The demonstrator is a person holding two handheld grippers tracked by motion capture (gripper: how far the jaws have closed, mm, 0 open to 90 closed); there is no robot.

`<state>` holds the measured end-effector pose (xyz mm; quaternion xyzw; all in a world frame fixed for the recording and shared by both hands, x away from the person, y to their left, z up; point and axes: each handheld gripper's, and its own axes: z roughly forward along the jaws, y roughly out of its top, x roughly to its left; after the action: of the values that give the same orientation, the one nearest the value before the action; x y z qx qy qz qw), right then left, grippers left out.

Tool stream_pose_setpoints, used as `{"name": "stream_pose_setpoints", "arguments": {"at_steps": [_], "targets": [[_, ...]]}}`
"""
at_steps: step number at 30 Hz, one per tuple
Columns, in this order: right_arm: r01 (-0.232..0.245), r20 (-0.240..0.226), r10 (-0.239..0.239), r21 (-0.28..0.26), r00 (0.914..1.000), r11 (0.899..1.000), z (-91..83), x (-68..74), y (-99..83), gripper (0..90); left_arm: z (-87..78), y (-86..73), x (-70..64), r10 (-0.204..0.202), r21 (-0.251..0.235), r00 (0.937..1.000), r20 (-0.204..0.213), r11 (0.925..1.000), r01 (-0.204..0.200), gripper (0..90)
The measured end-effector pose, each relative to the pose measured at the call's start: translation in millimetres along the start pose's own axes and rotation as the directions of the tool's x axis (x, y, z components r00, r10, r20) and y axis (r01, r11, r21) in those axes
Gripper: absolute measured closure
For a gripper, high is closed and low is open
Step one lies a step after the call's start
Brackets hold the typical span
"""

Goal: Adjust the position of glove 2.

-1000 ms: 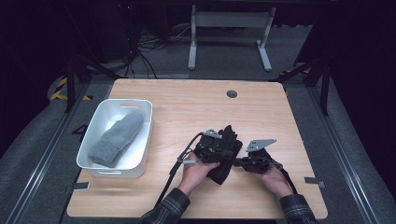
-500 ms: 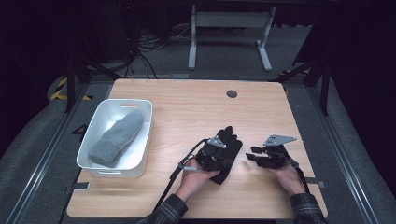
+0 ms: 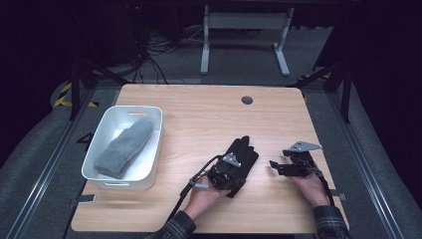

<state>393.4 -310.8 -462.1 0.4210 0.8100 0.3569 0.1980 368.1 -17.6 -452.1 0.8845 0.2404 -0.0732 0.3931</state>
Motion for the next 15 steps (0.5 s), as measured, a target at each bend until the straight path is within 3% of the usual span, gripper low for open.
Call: {"name": "stream_pose_setpoints", "arguments": {"at_steps": [5, 15], "targets": [[-0.003, 0.016, 0.003, 0.022, 0.9999, 1.000, 3.4, 0.9, -1.6, 25.2, -9.9, -7.8, 2.0, 0.011, 0.013, 0.9996, -0.027, 0.9999, -0.010, 89.9], [-0.012, 0.028, 0.012, 0.007, 0.9995, 1.000, 4.4, 0.2, -4.4, 18.3, -34.1, -21.4, 9.8, 0.034, 0.043, 0.9962, -0.080, 0.9986, -0.030, 89.9]]}}
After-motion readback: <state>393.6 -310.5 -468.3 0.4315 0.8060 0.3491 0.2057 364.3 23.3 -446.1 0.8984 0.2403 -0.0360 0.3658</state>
